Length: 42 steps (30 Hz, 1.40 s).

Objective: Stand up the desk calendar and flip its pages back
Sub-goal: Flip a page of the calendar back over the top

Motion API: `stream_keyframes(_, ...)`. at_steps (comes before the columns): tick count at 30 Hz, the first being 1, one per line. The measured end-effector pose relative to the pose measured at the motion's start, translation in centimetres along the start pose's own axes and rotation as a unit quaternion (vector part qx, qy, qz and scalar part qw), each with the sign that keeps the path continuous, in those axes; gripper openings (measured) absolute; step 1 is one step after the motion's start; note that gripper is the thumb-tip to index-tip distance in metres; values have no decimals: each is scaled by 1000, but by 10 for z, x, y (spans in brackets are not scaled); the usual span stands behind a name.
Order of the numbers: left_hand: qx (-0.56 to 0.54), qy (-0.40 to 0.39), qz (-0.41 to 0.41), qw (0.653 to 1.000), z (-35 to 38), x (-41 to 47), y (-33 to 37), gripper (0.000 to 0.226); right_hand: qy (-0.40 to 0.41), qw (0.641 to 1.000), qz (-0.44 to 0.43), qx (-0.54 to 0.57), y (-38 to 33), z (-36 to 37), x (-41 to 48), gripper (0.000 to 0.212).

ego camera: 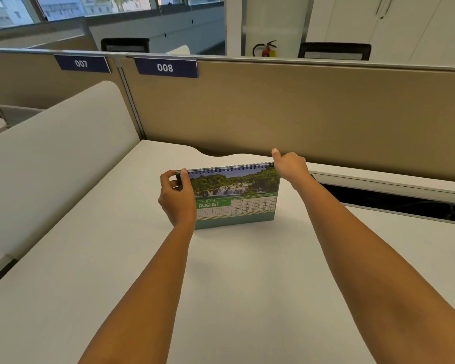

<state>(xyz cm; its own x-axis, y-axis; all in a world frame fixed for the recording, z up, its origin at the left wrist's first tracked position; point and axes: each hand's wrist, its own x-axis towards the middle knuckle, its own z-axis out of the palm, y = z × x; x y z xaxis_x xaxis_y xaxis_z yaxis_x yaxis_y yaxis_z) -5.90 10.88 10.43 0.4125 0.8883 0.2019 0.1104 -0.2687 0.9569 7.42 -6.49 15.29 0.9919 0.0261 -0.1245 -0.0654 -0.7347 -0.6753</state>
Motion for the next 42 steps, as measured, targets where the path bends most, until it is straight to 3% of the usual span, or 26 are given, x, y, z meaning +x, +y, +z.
stream_keyframes(4,-8,-4,-2,1000,0,-1,1,29,-11,991,39,125,1,-2,7,52)
stream_keyframes(9,-10,-7,-4,1000,-1,-1,2,28,-37,947,129,291,0,-6,15,50)
stream_keyframes(12,-13,-5,-7,1000,-1,-3,2,28,-87,936,153,305,-4,-8,19,38)
stream_keyframes(14,-14,-4,-8,1000,-2,-3,2,28,-83,947,156,268,-6,-8,23,43)
stream_keyframes(17,-15,-4,-7,1000,-3,-3,2,28,-3,977,131,166,-10,-6,27,57)
stream_keyframes(23,-25,-5,-17,1000,-3,-3,5,28,48,993,76,82,-18,-10,16,31)
stream_keyframes(27,-43,-16,-38,998,-4,-2,7,30,57,991,30,114,-17,-6,10,14)
stream_keyframes(31,-56,-43,-56,996,-9,3,6,33,37,972,-12,233,-13,-6,1,8)
stream_keyframes(35,-77,-87,-81,990,-15,9,4,34,-48,933,-73,349,0,-13,-8,21)
stream_keyframes(38,-97,-102,-92,986,-18,10,4,31,-86,928,-113,344,11,-18,-10,30)
stream_keyframes(42,-118,-102,-120,980,-20,11,5,22,-100,922,-149,342,16,-23,-15,22)
